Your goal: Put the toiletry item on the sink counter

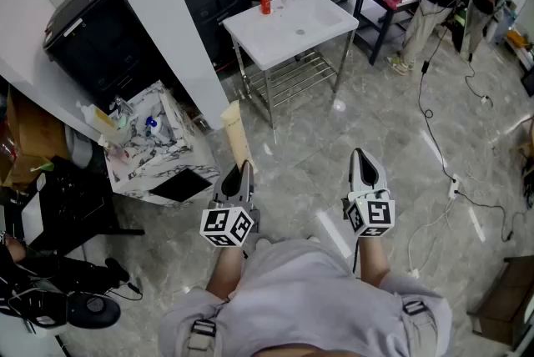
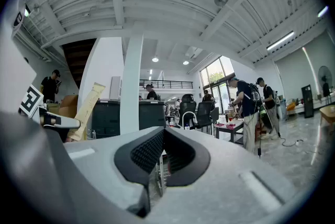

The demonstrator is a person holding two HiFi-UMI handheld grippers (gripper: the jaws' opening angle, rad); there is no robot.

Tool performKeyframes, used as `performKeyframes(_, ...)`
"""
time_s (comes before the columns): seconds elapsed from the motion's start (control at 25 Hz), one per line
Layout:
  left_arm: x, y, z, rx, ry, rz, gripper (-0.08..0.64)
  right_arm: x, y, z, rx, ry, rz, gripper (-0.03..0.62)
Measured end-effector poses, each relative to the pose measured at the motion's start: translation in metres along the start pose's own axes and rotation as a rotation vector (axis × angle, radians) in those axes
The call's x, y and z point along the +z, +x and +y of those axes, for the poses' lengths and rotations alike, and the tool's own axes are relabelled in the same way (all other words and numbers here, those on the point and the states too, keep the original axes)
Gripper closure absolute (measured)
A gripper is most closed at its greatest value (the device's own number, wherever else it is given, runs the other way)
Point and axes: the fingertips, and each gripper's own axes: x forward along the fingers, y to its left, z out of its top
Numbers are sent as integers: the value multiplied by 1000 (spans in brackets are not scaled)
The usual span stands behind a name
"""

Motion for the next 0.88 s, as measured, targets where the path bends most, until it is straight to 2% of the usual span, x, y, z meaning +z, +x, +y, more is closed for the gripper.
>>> performKeyframes(0.52,-8,-2,-20,0,0,6,514,-3,-16,-14,10,23,1,588)
performKeyframes(0.88,-20,4,-44,2,-1,7,514,-8,-31,-32,25,-30,13,588)
